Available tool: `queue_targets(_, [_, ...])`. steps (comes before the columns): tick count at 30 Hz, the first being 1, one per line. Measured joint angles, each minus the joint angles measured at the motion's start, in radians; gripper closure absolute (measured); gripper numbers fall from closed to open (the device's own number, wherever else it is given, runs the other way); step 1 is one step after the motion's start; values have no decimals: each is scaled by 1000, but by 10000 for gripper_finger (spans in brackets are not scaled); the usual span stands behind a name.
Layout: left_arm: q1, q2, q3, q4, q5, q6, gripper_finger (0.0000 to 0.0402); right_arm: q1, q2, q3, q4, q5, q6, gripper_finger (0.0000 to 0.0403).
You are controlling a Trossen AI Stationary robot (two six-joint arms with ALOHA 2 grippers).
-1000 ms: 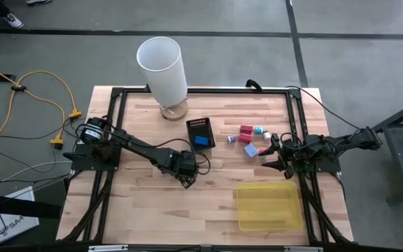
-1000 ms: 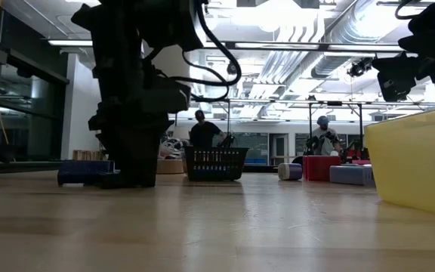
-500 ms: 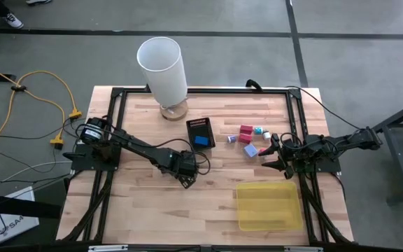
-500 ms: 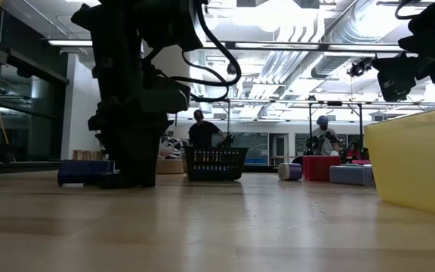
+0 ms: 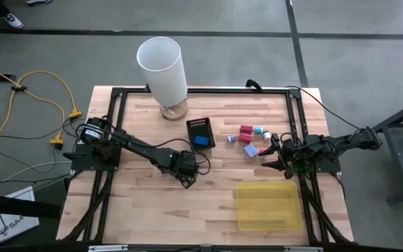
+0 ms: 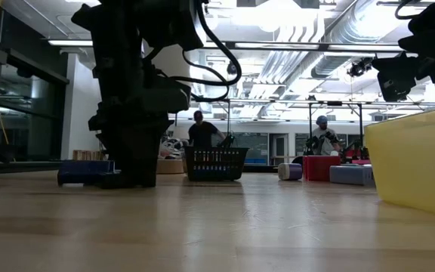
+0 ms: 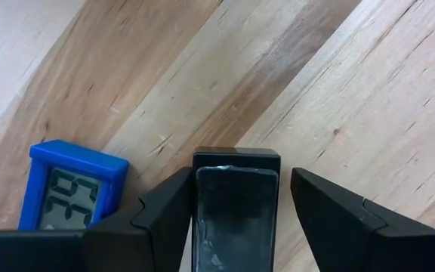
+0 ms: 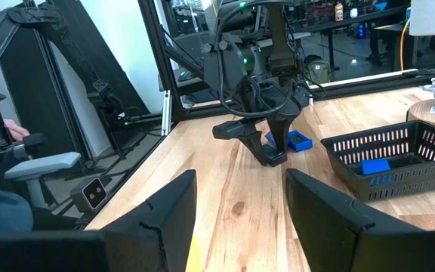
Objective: Pick & Place Office items
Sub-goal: Put the black digital timer into the black bin
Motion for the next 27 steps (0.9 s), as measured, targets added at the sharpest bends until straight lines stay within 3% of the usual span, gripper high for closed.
queue_targets(12, [0,-1,1,1,0,-1,253,0,0,0,0,0,0,213])
queue_targets(27, [0,-3,1,11,0,6,245,0,0,0,0,0,0,213])
